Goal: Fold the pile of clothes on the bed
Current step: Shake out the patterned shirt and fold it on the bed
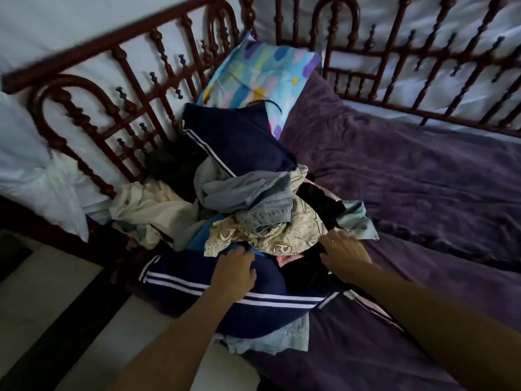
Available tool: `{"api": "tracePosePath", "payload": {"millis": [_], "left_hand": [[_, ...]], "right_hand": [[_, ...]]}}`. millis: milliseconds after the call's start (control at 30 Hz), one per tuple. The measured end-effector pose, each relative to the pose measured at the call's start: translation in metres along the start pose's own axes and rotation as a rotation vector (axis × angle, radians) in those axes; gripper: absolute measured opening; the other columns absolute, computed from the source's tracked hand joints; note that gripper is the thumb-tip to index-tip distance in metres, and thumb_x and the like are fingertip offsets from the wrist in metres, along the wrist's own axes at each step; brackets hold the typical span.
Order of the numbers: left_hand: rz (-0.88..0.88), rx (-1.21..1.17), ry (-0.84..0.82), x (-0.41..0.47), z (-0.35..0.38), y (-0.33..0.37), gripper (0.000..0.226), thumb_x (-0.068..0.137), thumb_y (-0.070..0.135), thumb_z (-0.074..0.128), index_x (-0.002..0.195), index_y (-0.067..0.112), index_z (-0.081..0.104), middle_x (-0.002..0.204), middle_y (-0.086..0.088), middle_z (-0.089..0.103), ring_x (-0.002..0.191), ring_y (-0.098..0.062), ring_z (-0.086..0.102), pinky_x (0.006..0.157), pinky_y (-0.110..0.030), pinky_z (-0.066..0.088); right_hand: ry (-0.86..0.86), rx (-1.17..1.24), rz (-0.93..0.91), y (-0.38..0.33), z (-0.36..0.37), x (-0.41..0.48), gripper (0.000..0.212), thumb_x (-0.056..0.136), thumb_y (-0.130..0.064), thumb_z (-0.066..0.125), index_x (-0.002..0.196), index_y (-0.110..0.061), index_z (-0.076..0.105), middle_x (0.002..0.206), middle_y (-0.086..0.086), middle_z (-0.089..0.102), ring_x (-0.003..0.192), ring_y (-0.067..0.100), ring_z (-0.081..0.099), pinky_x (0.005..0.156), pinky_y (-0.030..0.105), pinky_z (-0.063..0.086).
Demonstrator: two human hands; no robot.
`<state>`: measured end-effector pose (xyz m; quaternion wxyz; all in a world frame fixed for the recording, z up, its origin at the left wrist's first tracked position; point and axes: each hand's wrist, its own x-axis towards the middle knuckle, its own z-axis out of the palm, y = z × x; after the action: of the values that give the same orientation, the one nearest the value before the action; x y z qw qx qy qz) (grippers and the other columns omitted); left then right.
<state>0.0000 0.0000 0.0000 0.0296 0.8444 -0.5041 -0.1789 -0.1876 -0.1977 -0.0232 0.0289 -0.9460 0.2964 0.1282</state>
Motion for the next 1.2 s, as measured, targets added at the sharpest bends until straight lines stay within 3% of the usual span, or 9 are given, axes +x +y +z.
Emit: {"api": "tracePosePath", "payload": {"millis": [267, 333, 400, 467, 633, 800, 900, 1000, 1200], "left_hand": [[0.318, 0.184, 0.010, 0.107, 0.038, -0.046, 0.054, 0.087, 0.017, 0.056, 0.138, 0.025, 0.040, 0.143, -0.010, 0.029, 0.129, -0.029, 0.032, 0.102, -0.042, 0.035], [0.326, 0.213, -0.032, 0.120, 0.048, -0.053, 0.053, 0.087, 0.021, 0.059, 0.136, 0.029, 0.041, 0.148, -0.011, 0.022, 0.133, -0.031, 0.027, 0.104, -0.045, 0.033], [0.308, 0.224, -0.067, 0.128, 0.056, -0.057, 0.042, 0.088, 0.027, 0.060, 0.129, 0.028, 0.050, 0.148, -0.010, 0.023, 0.132, -0.030, 0.028, 0.105, -0.044, 0.031], [0.281, 0.224, -0.064, 0.132, 0.058, -0.059, 0.027, 0.092, 0.028, 0.055, 0.119, 0.024, 0.058, 0.142, -0.007, 0.032, 0.126, -0.026, 0.034, 0.102, -0.041, 0.033], [0.308, -0.041, 0.045, 0.142, 0.022, -0.049, 0.022, 0.098, 0.026, 0.046, 0.104, 0.016, 0.064, 0.129, -0.003, 0.048, 0.117, -0.024, 0.044, 0.095, -0.038, 0.035], [0.372, -0.313, 0.270, 0.145, -0.073, -0.012, 0.020, 0.098, 0.019, 0.049, 0.099, 0.005, 0.063, 0.120, -0.010, 0.057, 0.109, -0.028, 0.053, 0.091, -0.045, 0.042], [0.411, -0.399, 0.440, 0.133, -0.136, 0.011, 0.019, 0.099, 0.015, 0.045, 0.091, 0.003, 0.058, 0.090, -0.009, 0.062, 0.081, -0.027, 0.058, 0.072, -0.045, 0.047], [0.405, -0.495, 0.533, 0.109, -0.186, 0.032, 0.017, 0.099, 0.012, 0.044, 0.088, 0.003, 0.053, 0.072, -0.001, 0.056, 0.064, -0.022, 0.055, 0.060, -0.033, 0.039], [0.450, -0.597, 0.585, 0.055, -0.258, 0.061, 0.017, 0.099, 0.015, 0.046, 0.084, 0.011, 0.054, 0.063, 0.013, 0.046, 0.057, 0.006, 0.048, 0.053, -0.011, 0.031]], "right_hand": [[-0.133, 0.124, 0.101, -0.047, 0.049, 0.085, 0.063, 0.084, -0.043, 0.063, 0.140, -0.024, 0.039, 0.145, 0.004, 0.036, 0.130, 0.027, 0.039, 0.100, 0.045, 0.040], [-0.084, 0.198, 0.089, -0.058, 0.059, 0.095, 0.047, 0.085, -0.035, 0.067, 0.129, -0.022, 0.055, 0.140, 0.006, 0.047, 0.124, 0.032, 0.047, 0.094, 0.047, 0.044], [0.085, 0.347, 0.106, -0.065, 0.063, 0.097, 0.014, 0.085, -0.020, 0.069, 0.095, -0.011, 0.070, 0.104, 0.013, 0.068, 0.096, 0.037, 0.063, 0.078, 0.045, 0.048], [0.092, 0.457, 0.239, -0.068, 0.058, 0.092, 0.015, 0.090, -0.024, 0.062, 0.085, -0.010, 0.067, 0.086, 0.011, 0.069, 0.082, 0.036, 0.063, 0.069, 0.039, 0.045], [0.267, 0.644, 0.408, -0.046, 0.019, 0.067, 0.018, 0.097, -0.029, 0.051, 0.097, -0.012, 0.058, 0.083, 0.011, 0.069, 0.078, 0.038, 0.063, 0.065, 0.042, 0.046], [0.584, 0.835, 0.389, -0.025, -0.063, 0.067, 0.012, 0.098, -0.019, 0.049, 0.097, -0.009, 0.056, 0.079, 0.006, 0.064, 0.077, 0.033, 0.061, 0.063, 0.033, 0.034], [0.710, 0.926, 0.344, -0.012, -0.123, 0.065, 0.012, 0.099, -0.023, 0.048, 0.093, -0.015, 0.055, 0.076, -0.003, 0.060, 0.077, 0.023, 0.061, 0.066, 0.034, 0.042], [0.792, 0.962, 0.262, 0.006, -0.179, 0.047, 0.012, 0.095, -0.029, 0.055, 0.084, -0.023, 0.057, 0.069, -0.013, 0.060, 0.064, -0.003, 0.056, 0.059, 0.026, 0.043], [0.821, 1.106, 0.125, 0.034, -0.253, -0.017, 0.026, 0.080, -0.044, 0.073, 0.082, -0.020, 0.062, 0.062, -0.007, 0.064, 0.051, 0.005, 0.056, 0.045, 0.022, 0.043]]}}
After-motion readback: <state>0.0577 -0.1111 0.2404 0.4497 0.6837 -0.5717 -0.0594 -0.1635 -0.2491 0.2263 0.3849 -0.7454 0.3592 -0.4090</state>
